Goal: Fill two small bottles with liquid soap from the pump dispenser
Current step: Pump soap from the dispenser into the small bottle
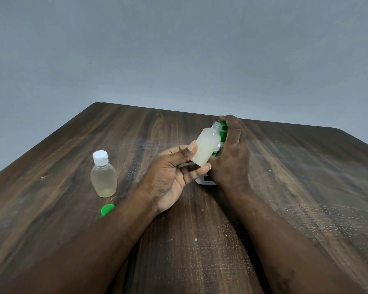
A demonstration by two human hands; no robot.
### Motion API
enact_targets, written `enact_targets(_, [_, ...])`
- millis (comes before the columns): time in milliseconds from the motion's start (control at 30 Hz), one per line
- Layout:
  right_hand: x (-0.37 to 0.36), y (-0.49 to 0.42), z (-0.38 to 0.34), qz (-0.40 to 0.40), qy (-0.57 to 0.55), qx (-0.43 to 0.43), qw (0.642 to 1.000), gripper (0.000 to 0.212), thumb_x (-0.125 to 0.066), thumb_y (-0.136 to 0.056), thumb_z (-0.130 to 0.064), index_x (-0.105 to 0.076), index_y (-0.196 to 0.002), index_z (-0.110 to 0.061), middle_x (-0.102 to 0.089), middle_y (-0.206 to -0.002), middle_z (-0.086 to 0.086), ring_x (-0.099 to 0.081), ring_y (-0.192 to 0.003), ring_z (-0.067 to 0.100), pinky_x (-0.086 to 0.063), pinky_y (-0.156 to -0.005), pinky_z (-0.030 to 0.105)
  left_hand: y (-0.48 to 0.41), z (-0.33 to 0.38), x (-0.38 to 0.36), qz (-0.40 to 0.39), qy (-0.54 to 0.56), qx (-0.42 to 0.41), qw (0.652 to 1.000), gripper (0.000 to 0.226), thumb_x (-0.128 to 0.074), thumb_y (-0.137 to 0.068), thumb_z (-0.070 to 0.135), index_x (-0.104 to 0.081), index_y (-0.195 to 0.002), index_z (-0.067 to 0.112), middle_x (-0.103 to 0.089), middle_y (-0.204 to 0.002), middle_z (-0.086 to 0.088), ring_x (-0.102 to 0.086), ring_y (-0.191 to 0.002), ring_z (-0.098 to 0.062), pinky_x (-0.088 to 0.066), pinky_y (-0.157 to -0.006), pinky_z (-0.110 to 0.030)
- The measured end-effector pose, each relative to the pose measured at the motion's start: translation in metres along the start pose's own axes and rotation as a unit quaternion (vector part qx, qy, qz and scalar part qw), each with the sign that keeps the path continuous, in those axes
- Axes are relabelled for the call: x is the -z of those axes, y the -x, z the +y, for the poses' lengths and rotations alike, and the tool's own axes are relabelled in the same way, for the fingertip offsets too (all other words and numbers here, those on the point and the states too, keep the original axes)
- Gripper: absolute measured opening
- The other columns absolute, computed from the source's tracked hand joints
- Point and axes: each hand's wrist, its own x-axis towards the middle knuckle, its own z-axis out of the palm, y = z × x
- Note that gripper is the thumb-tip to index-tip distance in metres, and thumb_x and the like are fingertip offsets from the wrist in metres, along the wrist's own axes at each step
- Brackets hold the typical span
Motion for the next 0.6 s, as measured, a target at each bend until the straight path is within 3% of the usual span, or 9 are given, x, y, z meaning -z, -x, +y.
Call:
enact_targets(167, [-0.0001,0.001,0.0005,-0.002,-0.006,-0.002,1.0,0.085,-0.084,-0.072,-0.02,-0.04,-0.145,-0.02,-0.055,-0.142,0.01,-0.063,-0.115,0.03,-0.058,-0.087,0.044,0.0001,-0.0002,-0.0003,-0.001,-0.004,-0.001,1.0,0.035,-0.072,-0.082,0.02,-0.065,-0.105,-0.006,-0.071,-0.109,-0.027,-0.074,-0.09,-0.034,-0.064,-0.066,-0.03])
enact_targets(367, [-0.0006,0.0001,0.0017,-0.008,-0.001,-0.007,1.0,0.094,-0.089,-0.071,-0.015,-0.036,-0.149,-0.022,-0.052,-0.149,0.01,-0.06,-0.125,0.031,-0.059,-0.09,0.048,0.0005,0.0009,-0.0027,0.007,0.0,-0.003,1.0,0.046,-0.071,-0.084,0.019,-0.06,-0.12,-0.008,-0.064,-0.127,-0.037,-0.07,-0.098,-0.038,-0.064,-0.067,-0.03])
enact_targets(600, [-0.0009,-0.0008,-0.0009,-0.007,-0.012,-0.004,1.0,0.077,-0.076,-0.073,-0.027,-0.041,-0.141,-0.019,-0.058,-0.137,0.013,-0.064,-0.113,0.032,-0.059,-0.085,0.044,0.0,-0.0001,-0.0013,0.01,0.002,-0.003,1.0,0.044,-0.072,-0.083,0.019,-0.061,-0.117,-0.008,-0.069,-0.112,-0.027,-0.07,-0.095,-0.036,-0.064,-0.066,-0.03])
